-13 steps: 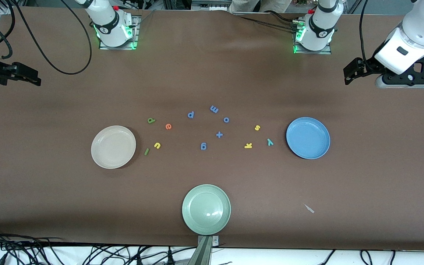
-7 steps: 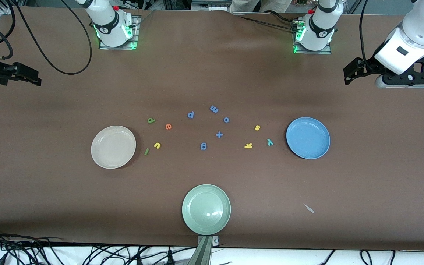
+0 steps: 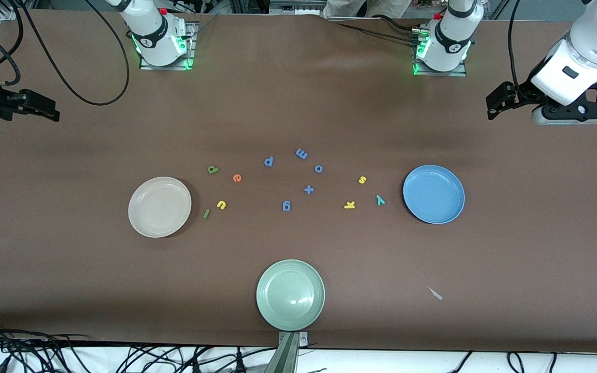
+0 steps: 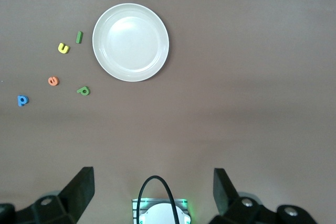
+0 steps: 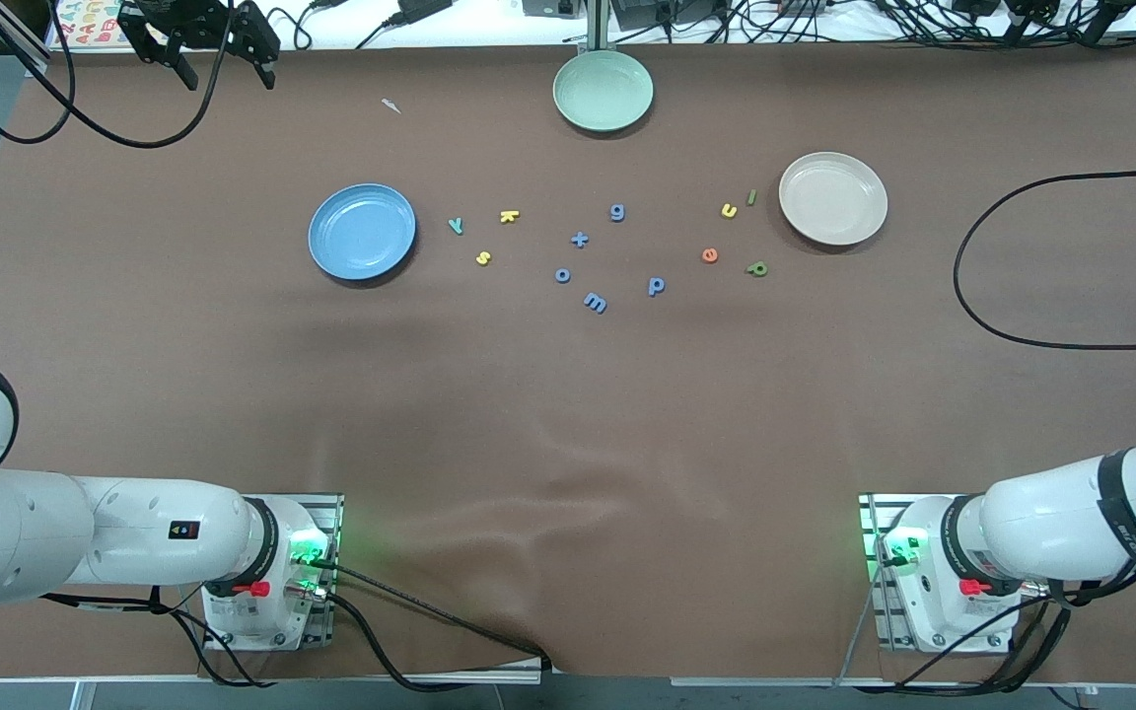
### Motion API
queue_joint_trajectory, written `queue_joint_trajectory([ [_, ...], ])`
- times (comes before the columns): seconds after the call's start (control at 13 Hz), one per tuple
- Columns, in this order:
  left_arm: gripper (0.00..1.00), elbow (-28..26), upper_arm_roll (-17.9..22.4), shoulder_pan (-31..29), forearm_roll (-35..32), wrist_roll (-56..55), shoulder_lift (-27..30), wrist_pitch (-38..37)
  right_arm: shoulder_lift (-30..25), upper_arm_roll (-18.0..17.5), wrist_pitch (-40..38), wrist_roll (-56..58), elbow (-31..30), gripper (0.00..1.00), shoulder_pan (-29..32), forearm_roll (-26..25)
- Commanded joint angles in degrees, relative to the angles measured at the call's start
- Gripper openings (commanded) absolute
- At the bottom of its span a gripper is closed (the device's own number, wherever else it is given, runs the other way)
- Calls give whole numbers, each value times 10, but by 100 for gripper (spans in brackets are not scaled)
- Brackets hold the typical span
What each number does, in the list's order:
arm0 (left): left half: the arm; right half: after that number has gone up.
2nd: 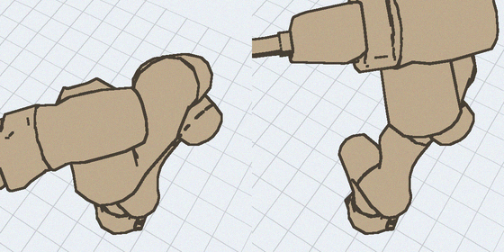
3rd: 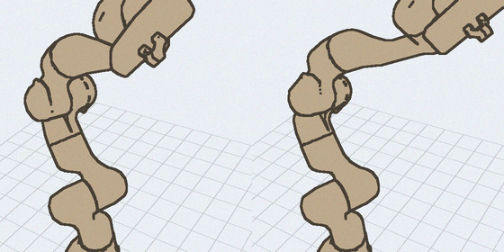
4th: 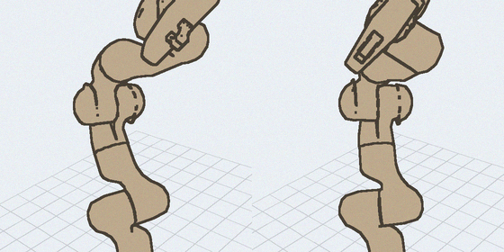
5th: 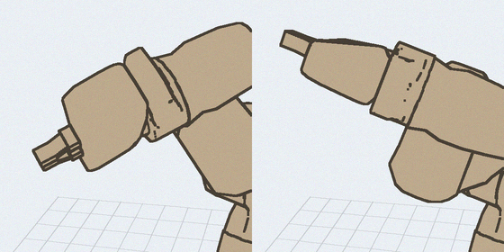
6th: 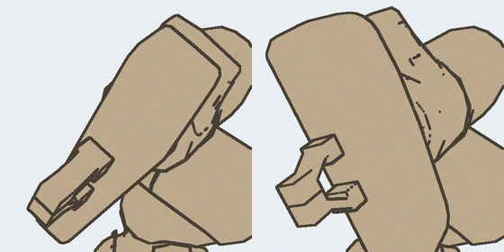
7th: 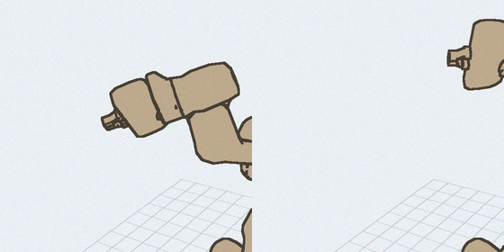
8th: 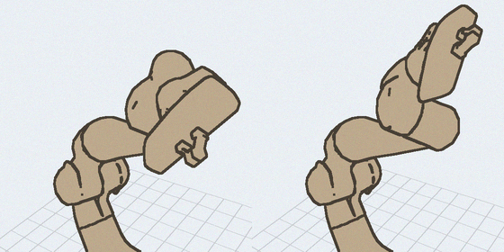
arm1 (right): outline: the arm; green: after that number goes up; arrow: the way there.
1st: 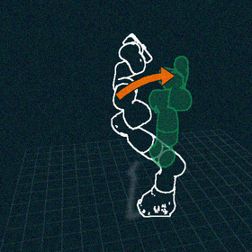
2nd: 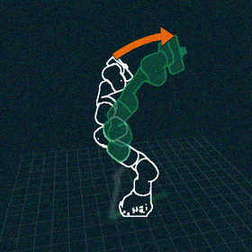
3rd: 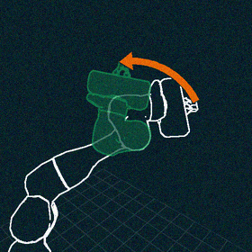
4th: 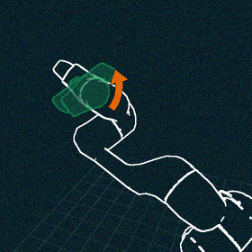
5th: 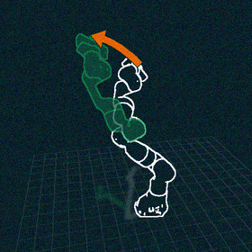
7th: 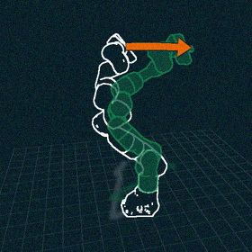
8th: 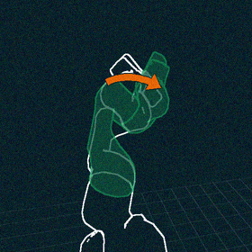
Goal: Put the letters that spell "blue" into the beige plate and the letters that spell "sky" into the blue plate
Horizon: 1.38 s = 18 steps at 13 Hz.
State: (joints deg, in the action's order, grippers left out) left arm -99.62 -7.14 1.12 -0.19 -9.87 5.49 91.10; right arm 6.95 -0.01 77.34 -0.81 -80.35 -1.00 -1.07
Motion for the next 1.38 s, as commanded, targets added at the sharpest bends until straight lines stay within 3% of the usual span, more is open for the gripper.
queue_joint_trajectory([
  [0.0, 100, 12, -4, -2, -10, 2, -1, -14, -1, -3, -6, 12, 0, 100, 3, -4],
  [1.3, 100, 13, -9, -2, -10, 0, -1, -14, -4, -3, 26, 11, -25, 100, 3, 2],
])
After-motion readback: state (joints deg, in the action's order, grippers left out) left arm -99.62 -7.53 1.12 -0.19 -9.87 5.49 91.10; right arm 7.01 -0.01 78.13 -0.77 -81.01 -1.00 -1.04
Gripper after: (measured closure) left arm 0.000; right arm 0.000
